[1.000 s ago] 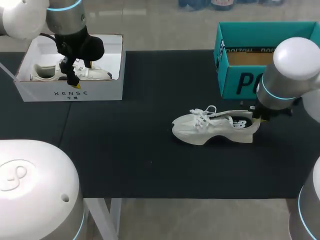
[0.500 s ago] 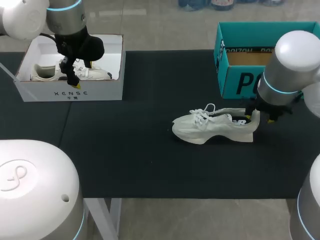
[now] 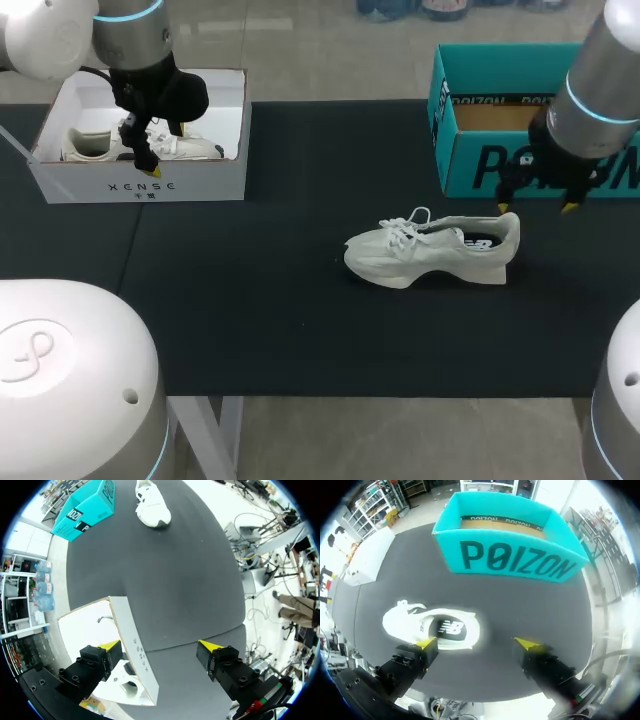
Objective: Take the shoe out of the shoebox, open the shoe tongue, remove and reinsert the insole, then place the shoe into the shoebox
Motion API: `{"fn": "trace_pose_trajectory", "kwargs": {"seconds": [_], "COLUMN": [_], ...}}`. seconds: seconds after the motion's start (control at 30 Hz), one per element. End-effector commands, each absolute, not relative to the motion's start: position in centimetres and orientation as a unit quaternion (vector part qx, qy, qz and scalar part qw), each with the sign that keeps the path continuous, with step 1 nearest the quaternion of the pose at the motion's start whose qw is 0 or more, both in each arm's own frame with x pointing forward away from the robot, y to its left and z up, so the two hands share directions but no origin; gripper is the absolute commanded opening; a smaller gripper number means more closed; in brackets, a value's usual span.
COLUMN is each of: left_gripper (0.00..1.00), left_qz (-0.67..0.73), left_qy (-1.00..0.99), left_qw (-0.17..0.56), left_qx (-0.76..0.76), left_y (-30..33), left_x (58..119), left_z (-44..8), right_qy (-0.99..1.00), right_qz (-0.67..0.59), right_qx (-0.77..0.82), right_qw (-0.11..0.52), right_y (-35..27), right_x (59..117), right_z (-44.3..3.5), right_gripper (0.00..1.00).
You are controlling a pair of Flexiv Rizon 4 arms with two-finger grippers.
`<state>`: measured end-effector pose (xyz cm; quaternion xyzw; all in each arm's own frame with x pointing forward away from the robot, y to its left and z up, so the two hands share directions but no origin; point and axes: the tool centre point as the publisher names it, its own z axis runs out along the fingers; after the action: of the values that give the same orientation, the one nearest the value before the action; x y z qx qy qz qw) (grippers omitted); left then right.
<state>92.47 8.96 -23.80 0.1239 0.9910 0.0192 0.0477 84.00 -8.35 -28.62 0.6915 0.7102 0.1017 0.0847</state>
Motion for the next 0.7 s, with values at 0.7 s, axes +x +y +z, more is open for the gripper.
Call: {"fn": "trace_pose_trajectory", "kwargs": {"seconds": [0.7], "left_gripper": [1.00], "left_qz": [0.020], "left_qy": [0.991], "left_qw": [0.048], "left_qx": [0.124], "left_y": [9.01], "left_x": [92.40], "left_z": [-23.79], "right_qy": [0.846], "right_qz": [0.184], "right_qx": [0.491], "right_qw": [0.097], "right_y": [-9.47], "right_x": [80.34], "right_z": [-28.23], "right_gripper": [1.00]}}
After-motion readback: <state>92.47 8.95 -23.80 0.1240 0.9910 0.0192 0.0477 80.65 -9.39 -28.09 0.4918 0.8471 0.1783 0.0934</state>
